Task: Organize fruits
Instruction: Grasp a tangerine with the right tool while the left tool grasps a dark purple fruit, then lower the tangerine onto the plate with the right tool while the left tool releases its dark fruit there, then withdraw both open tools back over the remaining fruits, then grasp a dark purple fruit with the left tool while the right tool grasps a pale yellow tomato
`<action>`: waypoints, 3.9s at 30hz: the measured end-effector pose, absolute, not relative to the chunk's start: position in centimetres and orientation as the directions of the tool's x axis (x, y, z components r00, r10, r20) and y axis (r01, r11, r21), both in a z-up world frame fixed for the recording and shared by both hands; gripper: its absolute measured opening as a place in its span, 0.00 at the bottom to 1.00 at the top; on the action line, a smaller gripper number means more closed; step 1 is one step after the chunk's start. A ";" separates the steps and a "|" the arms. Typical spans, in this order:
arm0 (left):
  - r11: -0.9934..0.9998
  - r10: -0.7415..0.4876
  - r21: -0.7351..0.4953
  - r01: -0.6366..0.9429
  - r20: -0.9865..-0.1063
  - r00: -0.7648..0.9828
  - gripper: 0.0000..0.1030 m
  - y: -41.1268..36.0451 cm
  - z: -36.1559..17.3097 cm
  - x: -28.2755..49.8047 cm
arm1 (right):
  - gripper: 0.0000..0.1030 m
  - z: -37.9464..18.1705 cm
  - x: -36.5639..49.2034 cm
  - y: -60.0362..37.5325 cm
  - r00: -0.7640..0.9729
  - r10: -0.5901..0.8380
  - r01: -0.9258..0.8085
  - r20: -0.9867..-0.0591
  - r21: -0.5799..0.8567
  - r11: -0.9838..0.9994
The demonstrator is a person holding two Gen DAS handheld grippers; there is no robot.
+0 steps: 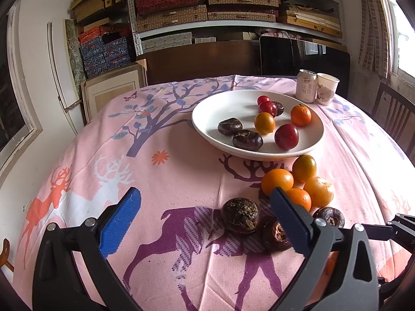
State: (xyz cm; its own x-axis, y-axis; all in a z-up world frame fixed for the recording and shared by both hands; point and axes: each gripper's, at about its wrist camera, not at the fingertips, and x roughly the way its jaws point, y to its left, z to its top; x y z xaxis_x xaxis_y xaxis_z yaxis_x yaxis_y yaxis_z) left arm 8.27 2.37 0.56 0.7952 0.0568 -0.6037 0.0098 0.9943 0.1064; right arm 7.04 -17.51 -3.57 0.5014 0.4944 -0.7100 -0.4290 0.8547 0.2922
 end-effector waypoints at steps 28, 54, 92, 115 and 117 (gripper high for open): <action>0.960 -0.183 -0.005 0.279 -0.764 0.619 0.61 -1.1 -3.2 9.1 | 0.45 -3.0 8.3 -22.6 0.581 0.535 -0.274 -0.614 0.471 0.839; 0.981 -0.175 -0.062 0.181 -0.673 0.718 0.39 1.7 4.6 18.8 | 0.45 3.4 16.0 -20.2 0.670 0.436 -0.279 -0.600 0.341 0.898; 0.958 -0.069 0.144 0.249 -0.726 0.684 0.78 1.3 -2.6 12.2 | 0.69 0.0 14.8 -22.9 0.681 0.431 -0.197 -0.592 0.419 0.886; 0.984 -0.127 -0.014 0.175 -0.743 0.657 0.45 4.6 -2.0 13.6 | 0.69 -2.0 14.0 -19.2 0.595 0.401 -0.289 -0.697 0.280 0.916; 0.986 -0.132 -0.031 0.165 -0.752 0.646 0.45 4.9 -2.1 13.9 | 0.69 -2.5 13.5 -18.2 0.586 0.387 -0.317 -0.712 0.239 0.918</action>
